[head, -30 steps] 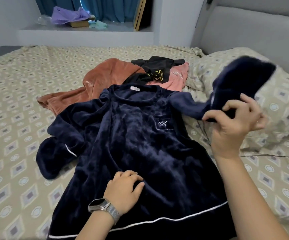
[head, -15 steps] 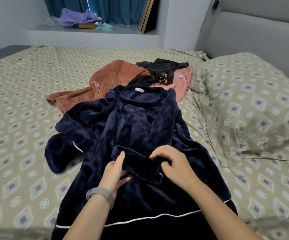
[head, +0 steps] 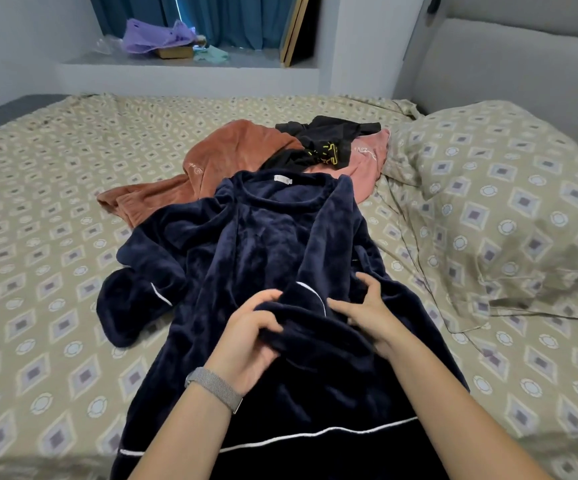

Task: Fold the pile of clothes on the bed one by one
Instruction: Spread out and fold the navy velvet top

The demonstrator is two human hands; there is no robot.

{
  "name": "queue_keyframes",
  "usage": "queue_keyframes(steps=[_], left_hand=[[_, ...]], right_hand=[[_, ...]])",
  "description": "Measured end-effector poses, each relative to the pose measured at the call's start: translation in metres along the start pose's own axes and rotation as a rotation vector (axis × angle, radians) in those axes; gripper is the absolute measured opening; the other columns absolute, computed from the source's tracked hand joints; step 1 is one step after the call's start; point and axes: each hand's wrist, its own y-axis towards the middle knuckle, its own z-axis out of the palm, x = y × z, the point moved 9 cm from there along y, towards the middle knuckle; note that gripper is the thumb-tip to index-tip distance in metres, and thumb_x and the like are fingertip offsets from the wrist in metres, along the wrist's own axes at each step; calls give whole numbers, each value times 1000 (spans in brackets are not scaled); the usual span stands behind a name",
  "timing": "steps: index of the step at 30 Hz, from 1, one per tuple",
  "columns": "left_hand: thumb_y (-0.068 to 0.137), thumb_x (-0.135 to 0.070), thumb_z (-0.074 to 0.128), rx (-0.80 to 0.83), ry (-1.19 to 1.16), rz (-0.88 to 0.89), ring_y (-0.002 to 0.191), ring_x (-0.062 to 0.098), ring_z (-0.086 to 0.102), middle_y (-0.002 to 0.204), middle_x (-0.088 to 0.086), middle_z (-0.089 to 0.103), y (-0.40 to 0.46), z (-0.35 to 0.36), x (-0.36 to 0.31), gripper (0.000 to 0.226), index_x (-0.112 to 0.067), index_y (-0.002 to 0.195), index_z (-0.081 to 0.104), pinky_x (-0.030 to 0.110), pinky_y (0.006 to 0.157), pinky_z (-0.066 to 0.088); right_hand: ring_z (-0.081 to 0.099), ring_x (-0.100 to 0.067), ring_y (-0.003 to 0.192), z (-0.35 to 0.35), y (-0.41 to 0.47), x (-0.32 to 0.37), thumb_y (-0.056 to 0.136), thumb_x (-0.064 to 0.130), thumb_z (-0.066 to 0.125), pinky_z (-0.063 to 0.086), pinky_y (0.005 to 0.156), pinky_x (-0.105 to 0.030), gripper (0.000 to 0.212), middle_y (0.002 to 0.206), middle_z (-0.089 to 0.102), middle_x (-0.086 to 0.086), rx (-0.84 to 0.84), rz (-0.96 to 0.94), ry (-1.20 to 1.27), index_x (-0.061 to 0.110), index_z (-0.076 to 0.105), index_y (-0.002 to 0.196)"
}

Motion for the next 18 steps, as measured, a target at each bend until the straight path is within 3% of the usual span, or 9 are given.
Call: queue_keyframes(steps=[2, 5, 7, 9, 11, 13, 15, 18], left_hand=[[66, 19, 27, 29, 106, -23, 68, 26, 60, 79, 18, 60, -4, -1, 5, 48, 0, 89, 64, 32, 62, 52], [64, 19, 25, 2, 210, -121, 66, 25, 56, 78, 17, 57, 2, -13, 19, 50, 3, 91, 64, 32, 54, 52], [68, 21, 23, 19, 316, -246, 74, 28, 60, 85, 17, 60, 3, -15, 34, 55, -1, 99, 63, 38, 54, 56], [73, 15, 30, 105, 472, -386, 90, 30, 61, 101, 14, 63, -1, -14, 49, 52, -8, 107, 62, 45, 59, 59], [70, -12, 53, 223, 671, -496, 93, 26, 62, 110, 8, 64, -8, -13, 60, 40, -15, 108, 64, 41, 66, 59], [57, -52, 66, 242, 773, -562, 87, 22, 65, 116, 8, 63, -5, -21, 67, 72, -16, 119, 60, 36, 67, 57], [54, -77, 61, 176, 761, -572, 81, 20, 69, 109, 9, 68, 7, -24, 73, 91, -15, 121, 59, 34, 66, 57], [64, -74, 67, 105, 852, -443, 85, 20, 71, 94, 3, 74, 20, -13, 78, 73, -13, 103, 70, 38, 79, 59]], right_hand=[[69, -23, 90, -12, 6, 19, 86, 3, 69, 57, 69, -39, 67, 112, 67, -6, -2, -108, 218, 40, 35, 130], [70, -22, 97, -38, 7, 46, 82, -6, 68, 58, 69, -36, 65, 112, 70, -7, 7, -273, 419, 38, 44, 123], [69, -27, 101, -44, 13, 37, 69, -2, 81, 59, 72, -38, 80, 115, 68, -10, 62, -197, 356, 34, 43, 130], [67, -31, 107, -39, 21, 5, 51, 11, 95, 58, 83, -42, 101, 121, 66, -13, 199, 6, 196, 21, 44, 138], [67, -29, 109, -41, 27, -20, 46, 29, 100, 55, 92, -44, 109, 125, 65, -10, 258, 145, 16, 18, 44, 140], [67, -27, 108, -51, 37, -27, 47, 43, 98, 55, 93, -44, 111, 128, 64, -6, 204, 180, -37, 22, 42, 141], [69, -24, 105, -56, 45, -20, 50, 50, 94, 57, 87, -41, 109, 126, 64, -5, 147, 131, 62, 22, 41, 141], [66, -22, 106, -66, 55, -8, 73, 48, 81, 57, 82, -39, 89, 130, 58, -5, 5, 25, 188, 28, 31, 144]])
